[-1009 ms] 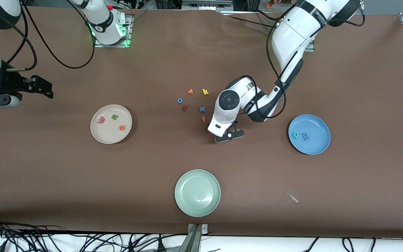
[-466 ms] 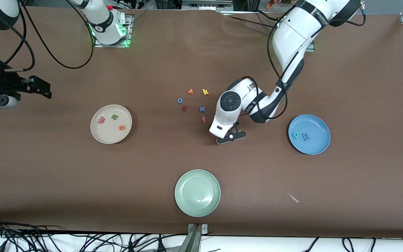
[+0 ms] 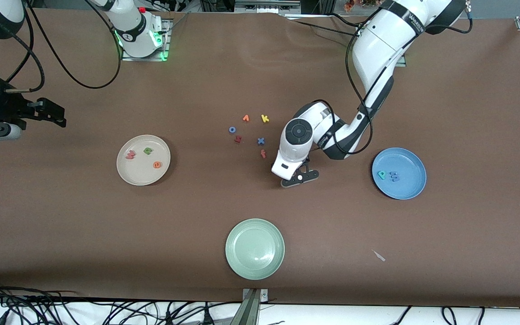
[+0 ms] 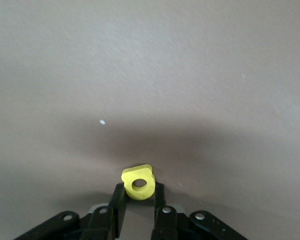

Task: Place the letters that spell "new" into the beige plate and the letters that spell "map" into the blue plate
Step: 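Carry the yellow o to the blue plate and release it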

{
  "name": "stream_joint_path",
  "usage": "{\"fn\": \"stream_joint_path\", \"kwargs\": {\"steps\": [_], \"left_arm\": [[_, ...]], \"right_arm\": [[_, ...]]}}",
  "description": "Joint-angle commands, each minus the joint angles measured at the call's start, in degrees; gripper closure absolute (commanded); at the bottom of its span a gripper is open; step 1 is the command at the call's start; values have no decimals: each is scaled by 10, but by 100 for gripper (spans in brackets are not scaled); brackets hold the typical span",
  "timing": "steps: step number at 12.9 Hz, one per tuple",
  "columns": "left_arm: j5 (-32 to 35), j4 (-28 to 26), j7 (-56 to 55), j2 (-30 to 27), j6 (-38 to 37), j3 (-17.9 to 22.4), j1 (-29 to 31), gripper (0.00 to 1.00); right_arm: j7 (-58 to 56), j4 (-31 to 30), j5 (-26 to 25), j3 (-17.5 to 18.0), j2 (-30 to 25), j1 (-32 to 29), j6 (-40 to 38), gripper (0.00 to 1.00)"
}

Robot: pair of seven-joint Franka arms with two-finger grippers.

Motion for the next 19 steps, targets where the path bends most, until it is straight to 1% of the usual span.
{"fn": "stream_joint_path", "kwargs": {"steps": [1, 2, 4, 5, 8, 9, 14, 15, 16, 17, 19], "left_arm": [[7, 54, 16, -5, -101, -3, 8, 85], [-1, 69, 27, -6, -132, -5, 14, 86], [-15, 70, 65, -21, -162, -6, 28, 87], [-22, 71, 91, -31, -191, -7, 41, 87], [-39, 54, 178, -73, -258, -7, 89, 87], [-39, 45, 205, -86, -264, -7, 108, 87], [-29, -15, 357, -113, -259, -5, 205, 87], [-16, -32, 377, -122, -255, -5, 223, 87], [4, -53, 386, -130, -241, -6, 242, 87], [7, -81, 398, -141, -213, -6, 256, 87], [10, -148, 426, -164, -138, -5, 292, 86]], "right_arm": [[-5, 17, -6, 2, 7, -4, -12, 0], [-5, 17, -7, 2, 7, -4, -12, 0], [-5, 17, -6, 2, 7, -4, -12, 0], [-5, 17, -6, 2, 7, -4, -12, 0], [-5, 17, -6, 2, 7, -4, -12, 0], [-4, 16, -6, 2, 7, -4, -12, 0], [0, 17, -6, 3, 7, 0, -12, 0], [0, 17, -6, 3, 7, 0, -12, 0], [0, 17, -6, 3, 7, 0, -12, 0], [0, 16, -6, 3, 7, 0, -12, 0], [-2, 15, -6, 3, 7, -2, -12, 0]]}}
